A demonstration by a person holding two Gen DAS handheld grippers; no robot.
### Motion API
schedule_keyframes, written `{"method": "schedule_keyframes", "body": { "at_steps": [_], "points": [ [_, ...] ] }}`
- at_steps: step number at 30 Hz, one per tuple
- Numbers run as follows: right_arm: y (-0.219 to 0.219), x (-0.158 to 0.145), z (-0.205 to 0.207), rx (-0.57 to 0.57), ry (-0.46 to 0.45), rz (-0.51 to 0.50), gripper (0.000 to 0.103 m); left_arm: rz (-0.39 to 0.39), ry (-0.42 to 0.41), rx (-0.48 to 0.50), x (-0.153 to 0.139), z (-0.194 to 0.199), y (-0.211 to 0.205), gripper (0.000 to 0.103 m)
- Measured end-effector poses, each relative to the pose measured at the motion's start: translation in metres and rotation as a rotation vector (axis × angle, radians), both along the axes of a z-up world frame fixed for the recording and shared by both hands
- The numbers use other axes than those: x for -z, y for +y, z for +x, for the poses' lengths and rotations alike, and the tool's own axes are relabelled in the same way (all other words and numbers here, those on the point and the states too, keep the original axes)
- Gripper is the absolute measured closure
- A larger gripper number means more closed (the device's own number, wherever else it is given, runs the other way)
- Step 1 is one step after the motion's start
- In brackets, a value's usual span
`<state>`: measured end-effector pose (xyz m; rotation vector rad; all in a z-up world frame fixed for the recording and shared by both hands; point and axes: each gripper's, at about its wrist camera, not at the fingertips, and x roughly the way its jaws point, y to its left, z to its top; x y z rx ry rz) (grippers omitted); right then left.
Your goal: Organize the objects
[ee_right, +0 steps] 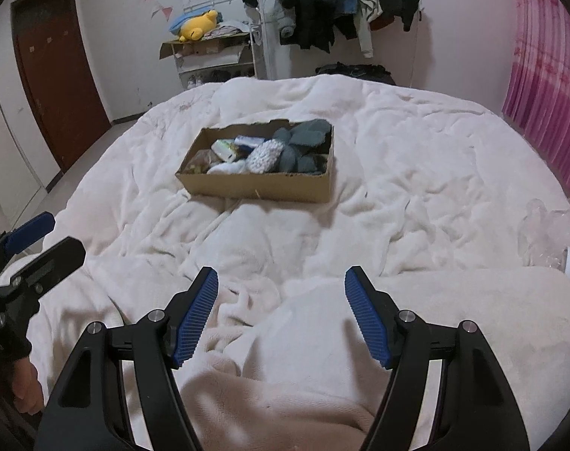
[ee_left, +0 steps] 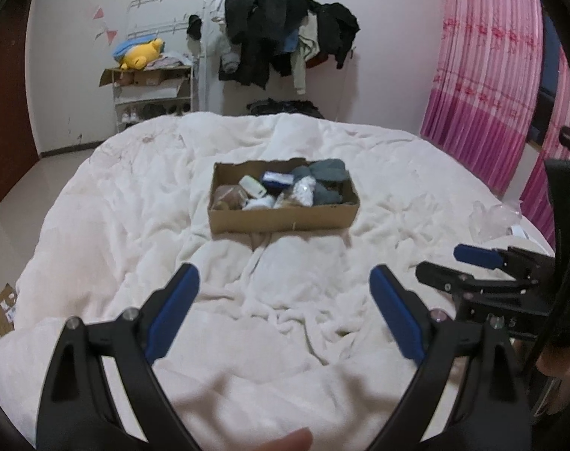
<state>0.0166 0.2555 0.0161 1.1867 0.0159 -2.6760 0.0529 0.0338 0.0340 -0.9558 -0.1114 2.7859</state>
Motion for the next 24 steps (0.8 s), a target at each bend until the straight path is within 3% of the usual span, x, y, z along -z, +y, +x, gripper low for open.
{"method": "schedule_keyframes", "body": {
  "at_steps": [24],
  "points": [
    [-0.001,0.008,-0.004,-0.007,-0.021,-0.005,0.03,-0.001,-0.04,0.002,0.013,-0.01,0.003,0.01]
  ]
}}
